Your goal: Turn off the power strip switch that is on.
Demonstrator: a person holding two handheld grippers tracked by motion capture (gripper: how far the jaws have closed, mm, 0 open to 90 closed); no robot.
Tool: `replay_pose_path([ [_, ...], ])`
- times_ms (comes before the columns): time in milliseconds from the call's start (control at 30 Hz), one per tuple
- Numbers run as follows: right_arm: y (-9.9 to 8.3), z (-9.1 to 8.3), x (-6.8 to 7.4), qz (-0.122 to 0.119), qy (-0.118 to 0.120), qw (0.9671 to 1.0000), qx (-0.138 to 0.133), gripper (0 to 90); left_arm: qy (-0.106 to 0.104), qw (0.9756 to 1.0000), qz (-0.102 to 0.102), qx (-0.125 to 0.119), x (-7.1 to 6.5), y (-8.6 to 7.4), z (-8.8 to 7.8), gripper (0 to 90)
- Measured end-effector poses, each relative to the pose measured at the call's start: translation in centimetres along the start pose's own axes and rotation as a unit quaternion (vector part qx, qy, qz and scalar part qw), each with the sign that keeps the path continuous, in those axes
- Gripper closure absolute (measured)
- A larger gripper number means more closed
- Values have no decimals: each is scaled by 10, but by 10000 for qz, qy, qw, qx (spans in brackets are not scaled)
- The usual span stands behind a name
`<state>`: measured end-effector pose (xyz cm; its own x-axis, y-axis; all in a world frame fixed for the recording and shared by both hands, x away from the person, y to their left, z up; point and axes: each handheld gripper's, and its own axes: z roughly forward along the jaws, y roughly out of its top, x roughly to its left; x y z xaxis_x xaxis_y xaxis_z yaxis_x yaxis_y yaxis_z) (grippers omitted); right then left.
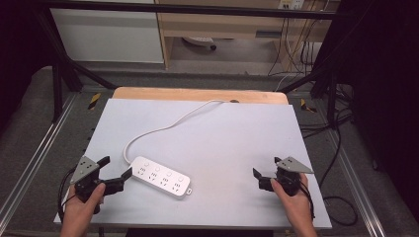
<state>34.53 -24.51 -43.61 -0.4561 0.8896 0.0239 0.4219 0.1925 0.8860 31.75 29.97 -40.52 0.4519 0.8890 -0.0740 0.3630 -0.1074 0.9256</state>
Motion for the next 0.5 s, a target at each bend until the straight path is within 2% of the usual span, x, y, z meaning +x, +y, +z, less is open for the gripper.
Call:
replay_pose_path([
  [267, -2, 2, 0, 38, 26, 9999, 89, 69, 28, 9999, -11, -103, 1, 1, -1, 83],
  [400, -2, 3, 3, 58, 43, 9997, 238, 42, 25, 9999, -7, -154, 0, 2, -4, 84],
  [500, 1, -2, 8, 99, 4, 9997, 226, 34, 49, 9998, -55, -181, -2, 4, -4, 89],
])
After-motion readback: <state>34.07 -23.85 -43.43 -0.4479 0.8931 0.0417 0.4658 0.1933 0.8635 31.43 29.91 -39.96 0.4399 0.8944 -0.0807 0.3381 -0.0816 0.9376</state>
